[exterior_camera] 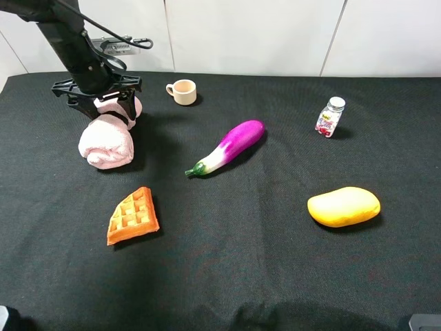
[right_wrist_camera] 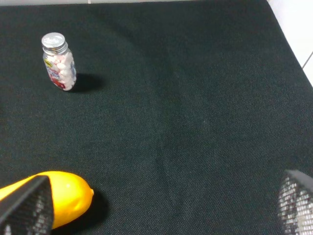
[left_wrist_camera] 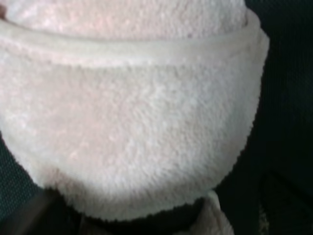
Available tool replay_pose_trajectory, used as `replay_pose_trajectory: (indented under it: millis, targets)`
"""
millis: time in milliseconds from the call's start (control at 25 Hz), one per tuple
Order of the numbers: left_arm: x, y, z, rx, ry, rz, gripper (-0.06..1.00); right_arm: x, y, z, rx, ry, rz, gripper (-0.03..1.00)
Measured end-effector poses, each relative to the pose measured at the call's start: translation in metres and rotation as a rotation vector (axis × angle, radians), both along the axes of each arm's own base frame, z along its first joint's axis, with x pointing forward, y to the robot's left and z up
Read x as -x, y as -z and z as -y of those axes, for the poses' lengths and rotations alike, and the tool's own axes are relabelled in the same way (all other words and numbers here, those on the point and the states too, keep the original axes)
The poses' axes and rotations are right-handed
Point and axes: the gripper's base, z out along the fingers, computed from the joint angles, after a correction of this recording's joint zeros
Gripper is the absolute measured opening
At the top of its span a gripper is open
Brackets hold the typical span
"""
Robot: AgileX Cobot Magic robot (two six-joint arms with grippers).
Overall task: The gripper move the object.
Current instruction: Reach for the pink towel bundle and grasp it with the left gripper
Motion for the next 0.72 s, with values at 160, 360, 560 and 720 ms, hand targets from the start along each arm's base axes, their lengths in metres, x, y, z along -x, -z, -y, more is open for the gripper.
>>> replay_pose_trajectory:
  millis: [160, 360, 560, 720]
  targets:
    - [-0.0007, -0.0002, 0.0001, 0.0, 0.0, 0.004, 0.76, 0.0, 0.0, 0.0, 0.0, 0.0, 0.0, 0.69]
    - [-0.0013, 0.0006, -0.0019, -0.022, 0.004, 0.008, 0.76, 0.0, 0.0, 0.0, 0.0, 0.0, 0.0, 0.69]
    - [-0.0016, 0.0025, -0.0032, -0.036, -0.01, 0.005, 0.76, 0.0, 0.0, 0.0, 0.0, 0.0, 0.0, 0.69]
    - [-0.002, 0.0044, -0.0031, -0.036, -0.015, 0.002, 0.76, 0.0, 0.0, 0.0, 0.0, 0.0, 0.0, 0.69]
